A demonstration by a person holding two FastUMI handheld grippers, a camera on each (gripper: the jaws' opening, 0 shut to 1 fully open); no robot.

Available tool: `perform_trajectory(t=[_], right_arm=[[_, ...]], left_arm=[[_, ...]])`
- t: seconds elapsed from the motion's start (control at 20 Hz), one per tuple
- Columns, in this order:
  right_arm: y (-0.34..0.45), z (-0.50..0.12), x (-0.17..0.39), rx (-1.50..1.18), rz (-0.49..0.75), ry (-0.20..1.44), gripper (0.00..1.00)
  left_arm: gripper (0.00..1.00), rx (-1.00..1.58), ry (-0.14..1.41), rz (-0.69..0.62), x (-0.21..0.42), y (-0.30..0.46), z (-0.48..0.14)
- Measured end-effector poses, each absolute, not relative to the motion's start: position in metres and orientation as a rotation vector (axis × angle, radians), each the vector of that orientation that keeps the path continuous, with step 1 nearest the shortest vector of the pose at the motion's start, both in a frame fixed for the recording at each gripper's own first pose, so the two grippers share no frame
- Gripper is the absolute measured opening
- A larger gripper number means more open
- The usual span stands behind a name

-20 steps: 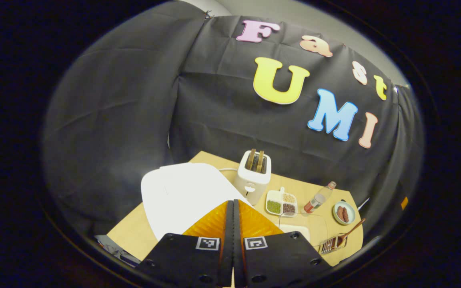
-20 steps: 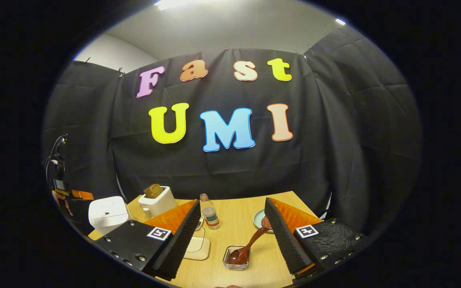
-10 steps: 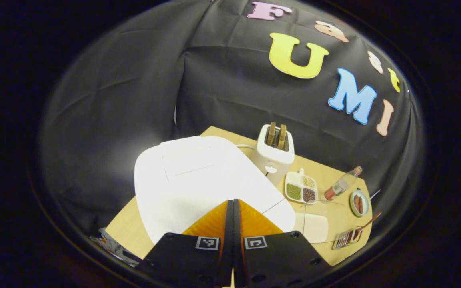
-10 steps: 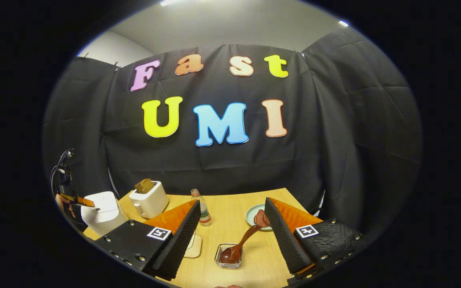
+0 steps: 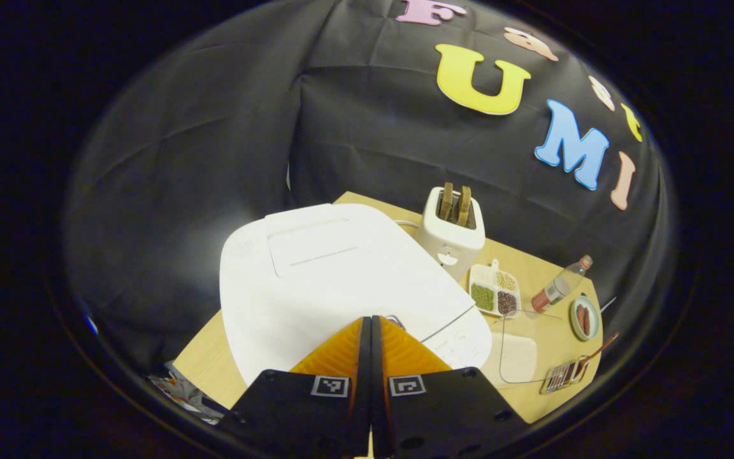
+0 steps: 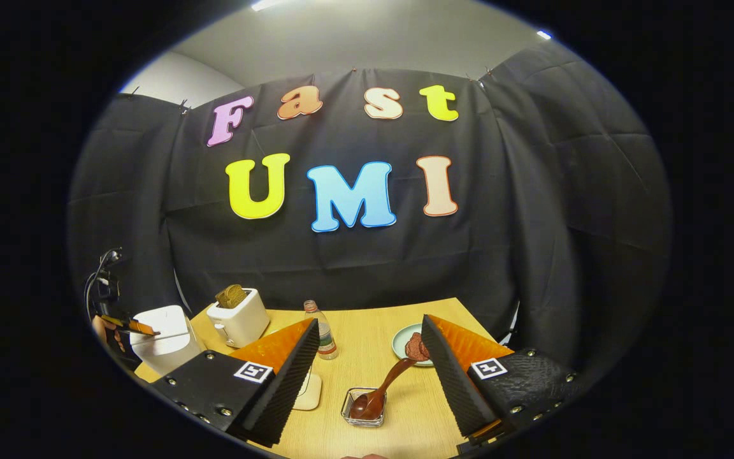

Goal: Close the left gripper, press the button to open the rice cooker; take a wooden spoon from the chopstick holder with the right hand, scoop a spoonful of rice and pour it into the rice cooker, then put the wooden spoon back into the chopstick holder.

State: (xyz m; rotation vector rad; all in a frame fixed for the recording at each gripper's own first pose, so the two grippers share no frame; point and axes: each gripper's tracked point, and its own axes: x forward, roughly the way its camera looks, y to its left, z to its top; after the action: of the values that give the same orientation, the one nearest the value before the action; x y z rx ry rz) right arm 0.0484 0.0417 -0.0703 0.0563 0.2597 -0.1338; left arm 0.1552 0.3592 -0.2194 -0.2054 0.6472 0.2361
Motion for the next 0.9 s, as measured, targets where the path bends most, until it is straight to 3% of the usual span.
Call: perform_trajectory(t=[0.5,0.6,0.8,0.9], right_arm=[[0.043,-0.063,0.048,0.051,-0.111,0.235,0.98],[0.04,-0.063,0.048,0.054,-0.112,0.232,0.97],[0.033,-0.062,0.05,0.062,-0.114,0.232,0.97],[0.028,-0.065,0.051,0.066,-0.115,0.239,0.97]], left_arm=[[0.09,-0.095,0.36,0.347,0.163,0.386,-0.101],[0.11,-0.102,0.266,0.315,0.159,0.369,-0.068],[0.96,-0.063,0.131,0.24,0.133,0.325,-0.018],[0.96,-0.028,0.072,0.205,0.118,0.297,-0.004]])
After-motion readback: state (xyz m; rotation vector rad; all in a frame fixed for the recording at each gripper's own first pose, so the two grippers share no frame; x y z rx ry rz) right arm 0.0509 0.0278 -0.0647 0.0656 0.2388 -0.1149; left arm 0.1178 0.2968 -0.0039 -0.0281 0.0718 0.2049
